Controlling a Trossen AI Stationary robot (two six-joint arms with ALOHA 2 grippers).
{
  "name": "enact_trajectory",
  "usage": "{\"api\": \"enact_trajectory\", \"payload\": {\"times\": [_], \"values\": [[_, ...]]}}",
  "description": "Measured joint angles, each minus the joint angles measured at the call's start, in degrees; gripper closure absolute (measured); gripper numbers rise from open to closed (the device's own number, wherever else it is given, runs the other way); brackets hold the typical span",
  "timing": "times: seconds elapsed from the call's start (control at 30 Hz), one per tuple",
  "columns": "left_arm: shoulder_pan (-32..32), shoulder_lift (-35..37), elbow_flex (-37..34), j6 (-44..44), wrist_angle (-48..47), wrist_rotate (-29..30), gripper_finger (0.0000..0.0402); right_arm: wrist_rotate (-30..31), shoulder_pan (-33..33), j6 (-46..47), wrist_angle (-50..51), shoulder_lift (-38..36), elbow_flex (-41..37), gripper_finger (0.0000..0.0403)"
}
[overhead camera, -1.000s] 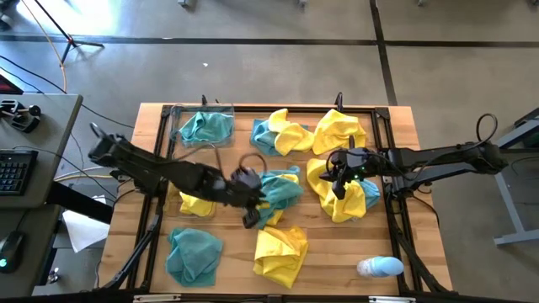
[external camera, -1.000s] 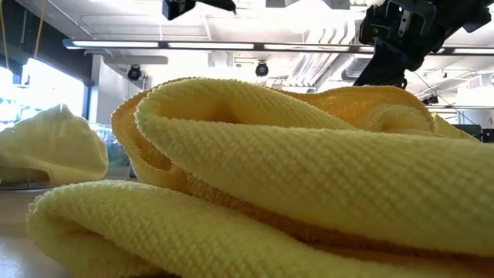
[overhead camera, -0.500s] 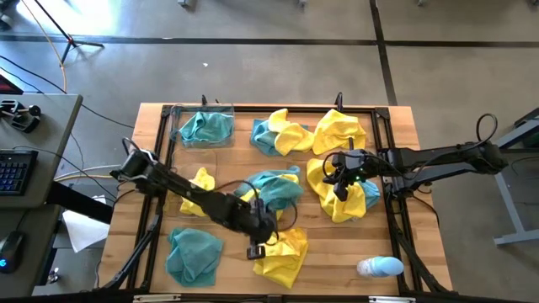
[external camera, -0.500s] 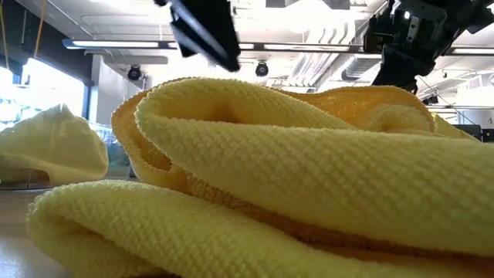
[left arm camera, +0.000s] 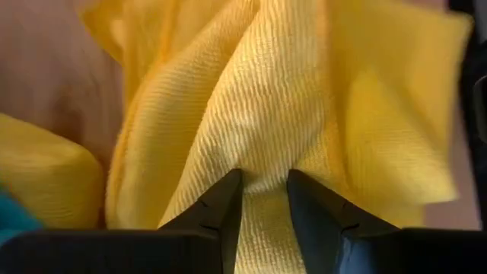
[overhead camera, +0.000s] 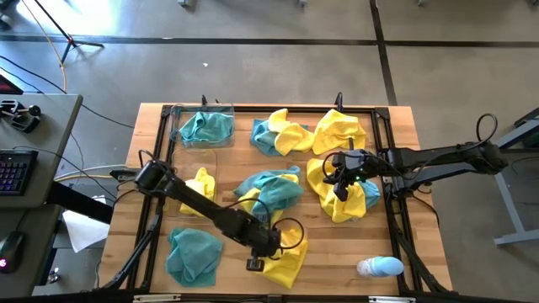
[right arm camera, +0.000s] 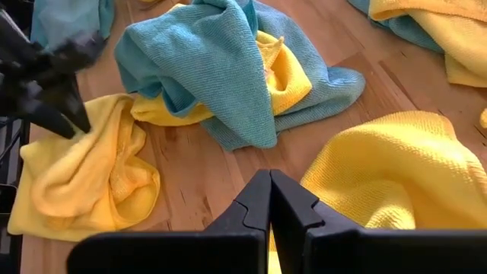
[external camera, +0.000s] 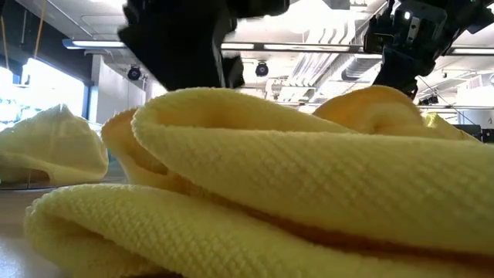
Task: Sort microfiber towel by color & place in baskets
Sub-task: Put the yellow microfiber cloth into the bottom transparent bin
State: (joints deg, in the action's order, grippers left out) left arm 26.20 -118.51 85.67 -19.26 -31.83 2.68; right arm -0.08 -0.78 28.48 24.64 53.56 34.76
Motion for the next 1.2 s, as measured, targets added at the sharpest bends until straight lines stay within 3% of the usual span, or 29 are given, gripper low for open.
{"api": "enact_trajectory", "payload": {"times": [0.27,0.53,0.8,0.97,1.2], "values": [[-0.07,-1.10,-0.01,-0.13,-0.70,-3.07,0.0394,0.00,0.00,-0.01,0.23,0.00,0.00,0.0402],[-0.71,6.20,-0.02,-0.55,-5.08,1.54,0.0401,0.02,0.00,-0.30,0.67,0.00,0.00,0.0402],[-1.48,17.71,-0.02,0.32,-3.47,7.36,0.0401,0.04,0.00,-0.43,1.75,0.04,0.00,0.0402],[-1.42,24.88,0.00,2.05,3.68,11.83,0.0401,0.04,0.00,-0.43,2.94,0.06,0.00,0.0402],[-0.83,31.93,-0.02,12.65,15.46,15.39,0.0401,0.04,-0.01,-0.44,3.46,0.07,0.00,0.0402]]}}
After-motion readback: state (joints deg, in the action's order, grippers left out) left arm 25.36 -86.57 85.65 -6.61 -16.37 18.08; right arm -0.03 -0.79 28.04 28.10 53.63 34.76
